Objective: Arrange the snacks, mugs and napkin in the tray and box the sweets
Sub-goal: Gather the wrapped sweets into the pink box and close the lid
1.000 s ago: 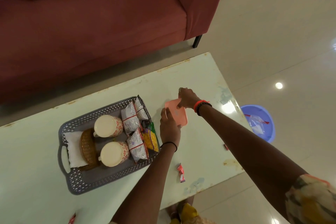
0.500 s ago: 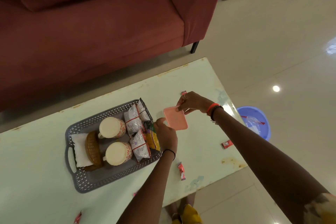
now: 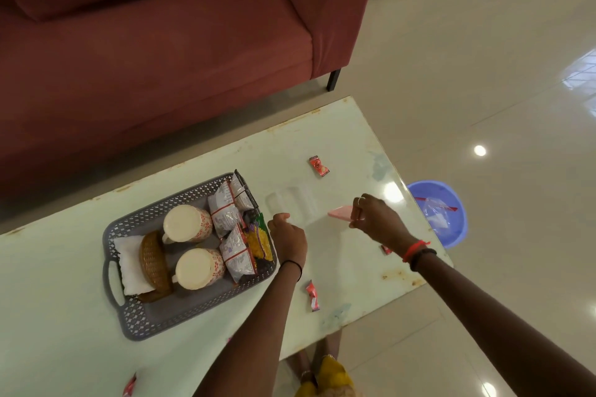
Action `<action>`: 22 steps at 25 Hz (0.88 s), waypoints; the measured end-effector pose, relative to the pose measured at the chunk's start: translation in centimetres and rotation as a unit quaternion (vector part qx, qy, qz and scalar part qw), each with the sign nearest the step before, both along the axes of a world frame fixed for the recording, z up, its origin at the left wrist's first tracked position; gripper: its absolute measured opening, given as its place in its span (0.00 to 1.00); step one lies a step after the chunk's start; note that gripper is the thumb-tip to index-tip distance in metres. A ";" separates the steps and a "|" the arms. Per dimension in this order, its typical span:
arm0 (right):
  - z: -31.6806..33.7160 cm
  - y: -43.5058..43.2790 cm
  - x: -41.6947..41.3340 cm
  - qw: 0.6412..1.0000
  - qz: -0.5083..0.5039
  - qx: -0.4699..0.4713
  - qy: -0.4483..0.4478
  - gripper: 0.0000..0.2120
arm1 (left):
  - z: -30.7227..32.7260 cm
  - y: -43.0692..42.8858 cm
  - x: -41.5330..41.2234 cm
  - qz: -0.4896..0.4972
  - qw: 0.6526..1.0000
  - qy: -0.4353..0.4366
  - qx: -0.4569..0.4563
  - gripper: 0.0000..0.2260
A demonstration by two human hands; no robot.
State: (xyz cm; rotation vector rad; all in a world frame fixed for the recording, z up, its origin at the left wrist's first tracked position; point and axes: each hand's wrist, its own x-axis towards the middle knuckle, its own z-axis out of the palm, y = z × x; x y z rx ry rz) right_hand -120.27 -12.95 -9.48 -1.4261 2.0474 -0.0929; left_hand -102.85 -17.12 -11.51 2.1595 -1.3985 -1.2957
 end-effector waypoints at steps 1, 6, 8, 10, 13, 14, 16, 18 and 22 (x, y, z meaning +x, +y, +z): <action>-1.2 1.0 0.4 0.999 0.027 -0.012 0.039 0.07 | -0.1 0.0 -0.1 0.001 1.000 0.001 -0.002 0.16; -6.3 5.0 2.3 0.978 0.148 -0.004 0.146 0.14 | -0.9 -0.1 -0.3 0.007 1.000 0.002 -0.011 0.16; -7.4 5.6 2.7 0.974 0.165 0.009 0.153 0.16 | -1.2 0.0 -0.2 0.005 1.000 0.004 -0.015 0.16; -7.9 5.7 2.9 0.973 0.171 0.016 0.153 0.16 | -1.4 0.1 -0.1 0.007 1.000 0.008 -0.019 0.16; -7.9 5.5 3.0 0.976 0.163 0.025 0.142 0.15 | -1.4 0.5 -0.2 0.019 1.000 0.011 -0.023 0.16; -7.8 5.5 3.0 0.978 0.156 0.026 0.139 0.15 | -1.2 0.7 -0.2 0.024 0.999 0.017 -0.028 0.15; -7.3 5.4 3.1 0.982 0.133 0.023 0.131 0.12 | -0.8 1.1 -0.4 0.029 0.998 0.032 -0.041 0.13; -6.7 5.3 3.4 0.988 0.106 0.018 0.111 0.10 | -0.3 1.6 -0.5 0.032 0.997 0.043 -0.051 0.13; -4.8 5.0 5.2 0.998 0.052 -0.017 0.041 0.09 | 0.9 2.9 0.1 0.039 0.995 0.057 -0.073 0.11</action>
